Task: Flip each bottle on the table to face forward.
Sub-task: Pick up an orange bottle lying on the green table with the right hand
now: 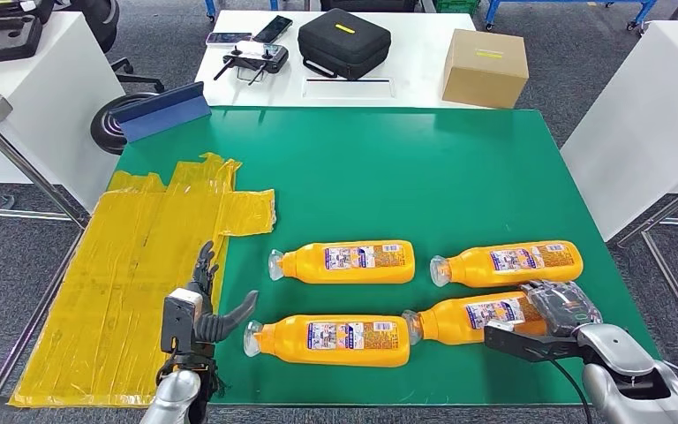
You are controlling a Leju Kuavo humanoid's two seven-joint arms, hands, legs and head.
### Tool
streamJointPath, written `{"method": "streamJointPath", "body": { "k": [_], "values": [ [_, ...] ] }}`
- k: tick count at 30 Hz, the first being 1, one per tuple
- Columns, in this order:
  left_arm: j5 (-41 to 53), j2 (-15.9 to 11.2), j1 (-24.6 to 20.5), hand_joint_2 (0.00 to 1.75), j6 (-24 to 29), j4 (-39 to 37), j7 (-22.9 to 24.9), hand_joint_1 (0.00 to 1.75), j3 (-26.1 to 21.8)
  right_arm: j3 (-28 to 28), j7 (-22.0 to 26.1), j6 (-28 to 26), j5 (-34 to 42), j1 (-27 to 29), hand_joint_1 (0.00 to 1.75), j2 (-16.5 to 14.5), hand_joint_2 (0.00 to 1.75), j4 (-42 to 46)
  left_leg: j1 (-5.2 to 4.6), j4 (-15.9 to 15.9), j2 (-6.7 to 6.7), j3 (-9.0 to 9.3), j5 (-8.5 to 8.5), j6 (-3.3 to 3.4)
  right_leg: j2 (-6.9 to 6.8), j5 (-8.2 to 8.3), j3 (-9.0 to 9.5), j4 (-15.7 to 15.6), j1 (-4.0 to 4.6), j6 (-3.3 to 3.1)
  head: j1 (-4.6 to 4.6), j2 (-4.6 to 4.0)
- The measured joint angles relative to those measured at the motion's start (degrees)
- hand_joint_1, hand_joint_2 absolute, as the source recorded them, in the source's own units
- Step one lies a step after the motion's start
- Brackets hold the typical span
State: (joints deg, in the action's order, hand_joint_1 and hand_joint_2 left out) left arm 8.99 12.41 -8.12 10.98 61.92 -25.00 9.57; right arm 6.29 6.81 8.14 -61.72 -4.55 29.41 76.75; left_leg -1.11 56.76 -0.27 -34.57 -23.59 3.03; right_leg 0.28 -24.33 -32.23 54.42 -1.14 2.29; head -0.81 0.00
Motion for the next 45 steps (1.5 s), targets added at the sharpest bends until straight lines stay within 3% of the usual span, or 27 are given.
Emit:
{"method": "streamJointPath", "body": {
  "k": [12,18,26,45],
  "values": [
    [0.5,0.0,0.0,1.75,-0.2,0.0,0.2,0.0,-0.3,-4.0,-0.5,-0.4,1.3,1.2,1.75,-1.6,1.75,2.4,0.0,0.0,-0.02,-0.07,0.0,0.0,-0.04,0.0,-0.07,0.0,0.0,0.0,0.01,0.0],
    [0.7,0.0,0.0,1.75,-0.2,0.3,1.0,0.0,-0.4,-6.1,1.9,0.0,6.7,1.0,1.75,-3.4,1.75,4.5,0.0,0.0,-0.02,-0.1,0.0,0.0,-0.04,0.0,-0.08,0.0,0.0,0.0,0.01,0.0],
    [1.1,0.1,0.0,1.75,0.1,0.3,1.0,0.0,-0.4,-10.5,0.6,-0.8,12.4,0.4,1.75,-7.7,1.75,6.5,0.0,0.0,-0.04,-0.12,0.01,0.0,-0.07,0.0,-0.12,0.0,0.0,0.0,0.0,0.0],
    [1.2,0.8,1.2,1.75,1.4,0.3,0.7,0.0,-0.2,-15.9,5.5,-4.5,29.9,0.1,1.75,-16.9,1.75,7.3,0.0,0.0,-0.03,-0.24,0.01,0.0,-0.06,0.0,-0.24,0.0,0.0,-0.01,0.0,0.0]
  ]
}}
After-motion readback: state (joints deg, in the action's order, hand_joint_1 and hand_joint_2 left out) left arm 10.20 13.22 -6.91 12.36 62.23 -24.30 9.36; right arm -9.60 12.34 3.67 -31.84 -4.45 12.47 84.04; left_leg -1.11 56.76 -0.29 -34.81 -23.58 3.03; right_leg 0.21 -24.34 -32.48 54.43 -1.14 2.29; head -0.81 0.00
